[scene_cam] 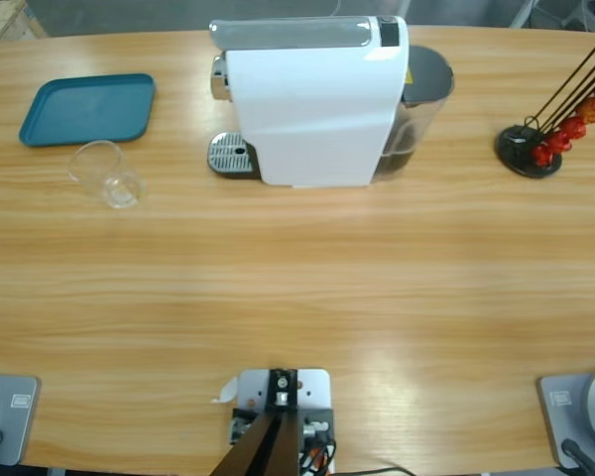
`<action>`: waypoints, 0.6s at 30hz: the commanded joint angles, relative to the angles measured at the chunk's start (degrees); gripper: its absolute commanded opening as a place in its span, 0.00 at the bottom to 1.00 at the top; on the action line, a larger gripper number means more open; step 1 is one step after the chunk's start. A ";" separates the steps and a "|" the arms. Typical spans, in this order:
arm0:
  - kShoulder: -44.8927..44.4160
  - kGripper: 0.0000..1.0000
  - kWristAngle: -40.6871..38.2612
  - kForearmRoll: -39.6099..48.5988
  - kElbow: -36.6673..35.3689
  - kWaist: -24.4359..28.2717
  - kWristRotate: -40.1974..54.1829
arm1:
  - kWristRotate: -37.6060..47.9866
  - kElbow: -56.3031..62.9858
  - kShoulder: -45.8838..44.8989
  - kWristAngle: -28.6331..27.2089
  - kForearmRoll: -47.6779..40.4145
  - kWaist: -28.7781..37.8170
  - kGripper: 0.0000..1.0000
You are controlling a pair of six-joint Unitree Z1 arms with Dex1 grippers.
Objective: Pour coffee
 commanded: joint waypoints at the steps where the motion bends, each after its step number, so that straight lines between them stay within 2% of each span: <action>1: 3.08 1.00 0.46 5.30 9.91 -1.28 10.02 | -4.14 10.97 7.79 -6.92 4.05 0.33 1.00; 2: 3.41 1.00 2.43 5.39 9.98 -1.28 8.52 | -11.01 12.96 8.11 -7.64 3.92 0.33 1.00; 3: 5.36 1.00 2.32 5.37 9.98 -1.28 8.49 | -13.57 14.89 8.21 -7.46 3.80 0.33 1.00; 5: 12.13 1.00 1.85 3.60 11.21 -1.28 8.44 | -13.80 19.64 5.81 -6.21 0.21 0.33 1.00; 6: 14.59 1.00 1.78 -0.69 14.01 -1.28 8.35 | -13.54 20.22 5.24 -6.23 -0.35 0.33 1.00; 9: 14.57 1.00 3.90 -12.10 22.04 -1.28 10.02 | -14.81 19.92 8.09 -6.34 -0.31 0.33 1.00; 13: 13.69 0.99 5.63 -12.06 22.69 -1.28 14.78 | -16.81 17.20 13.94 -6.25 0.76 0.33 1.00; 15: 15.08 0.95 8.07 -11.92 22.73 -1.28 15.92 | -19.22 15.45 17.44 -5.65 2.59 0.33 1.00; 18: 17.77 0.90 4.40 -11.92 23.94 -1.28 16.03 | -21.01 14.35 19.59 -4.82 3.91 0.26 1.00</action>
